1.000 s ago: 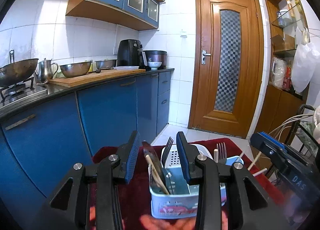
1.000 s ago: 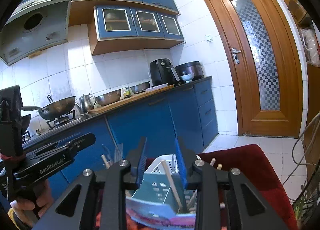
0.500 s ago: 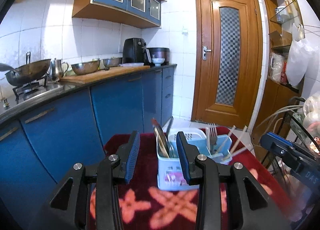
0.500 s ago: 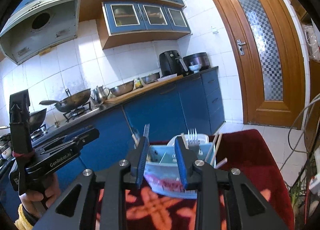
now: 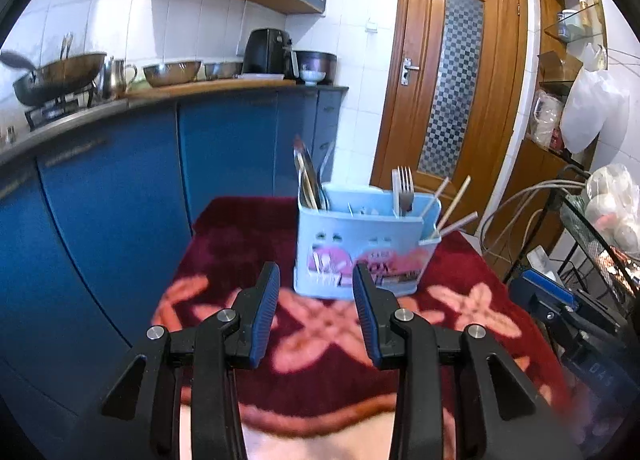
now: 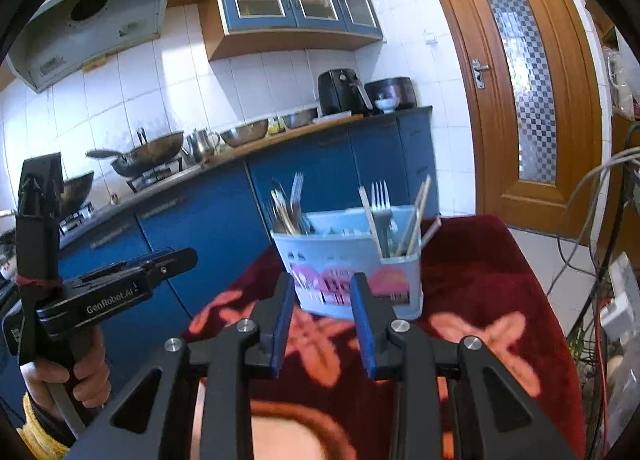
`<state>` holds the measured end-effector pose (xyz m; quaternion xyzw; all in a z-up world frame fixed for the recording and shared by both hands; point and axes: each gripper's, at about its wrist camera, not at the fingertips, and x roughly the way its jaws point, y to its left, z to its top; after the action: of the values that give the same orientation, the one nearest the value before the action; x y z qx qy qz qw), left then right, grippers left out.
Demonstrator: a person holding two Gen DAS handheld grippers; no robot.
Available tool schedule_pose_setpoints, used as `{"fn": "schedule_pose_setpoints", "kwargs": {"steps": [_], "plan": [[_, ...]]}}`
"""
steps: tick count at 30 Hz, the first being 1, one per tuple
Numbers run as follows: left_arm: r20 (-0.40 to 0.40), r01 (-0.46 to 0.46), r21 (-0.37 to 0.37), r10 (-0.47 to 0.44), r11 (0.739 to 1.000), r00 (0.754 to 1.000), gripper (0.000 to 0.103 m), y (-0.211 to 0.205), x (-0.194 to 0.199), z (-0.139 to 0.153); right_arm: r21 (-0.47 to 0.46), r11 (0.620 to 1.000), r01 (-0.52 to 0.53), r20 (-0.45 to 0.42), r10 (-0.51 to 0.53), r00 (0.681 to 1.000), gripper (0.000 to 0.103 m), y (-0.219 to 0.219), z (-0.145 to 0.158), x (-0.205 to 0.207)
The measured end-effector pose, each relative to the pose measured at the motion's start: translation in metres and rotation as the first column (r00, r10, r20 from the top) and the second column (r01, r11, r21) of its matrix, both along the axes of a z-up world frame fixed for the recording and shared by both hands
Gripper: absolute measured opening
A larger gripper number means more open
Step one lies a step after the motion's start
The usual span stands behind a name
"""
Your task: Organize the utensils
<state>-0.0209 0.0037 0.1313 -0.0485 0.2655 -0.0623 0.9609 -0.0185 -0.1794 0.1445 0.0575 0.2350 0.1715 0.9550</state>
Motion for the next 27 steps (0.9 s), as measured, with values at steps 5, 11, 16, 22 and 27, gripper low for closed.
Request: {"fn": "schedule_pose_setpoints", "kwargs": {"steps": [5,11,16,22,27], "plan": [[-0.026,-0.021,0.018,0.022,1.000,0.999,0.038,-0.002,0.005,-0.033,-0.024,1.000,0.020,-0.023,-0.020,1.000,0.032,-0.001,-0.026,-0.004],[-0.122,-0.011,0.016,0.013,1.000,0.992,0.038,-0.005,0.022,-0.075,-0.054,0.998,0.040,-0.033,-0.041,0.999,0.037,-0.001,-0.052,-0.003],[-0.130,-0.022,0.013,0.024,1.000,0.991,0.038,-0.010,0.029,-0.101,-0.062,0.997,0.053,-0.063,-0.057,0.996,0.040,-0.002,-0.073,0.002],[-0.109,-0.024,0.043,0.028,0.999,0.994,0.038,-0.016,0.037,-0.114,-0.077,0.993,0.085,-0.078,-0.091,0.993,0.051,-0.003,-0.095,0.010],[-0.084,-0.022,0.063,0.027,0.998,0.996,0.054,-0.021,0.038,-0.115,-0.083,0.991,0.101,-0.064,-0.107,0.992,0.060,-0.005,-0.103,0.012]]}}
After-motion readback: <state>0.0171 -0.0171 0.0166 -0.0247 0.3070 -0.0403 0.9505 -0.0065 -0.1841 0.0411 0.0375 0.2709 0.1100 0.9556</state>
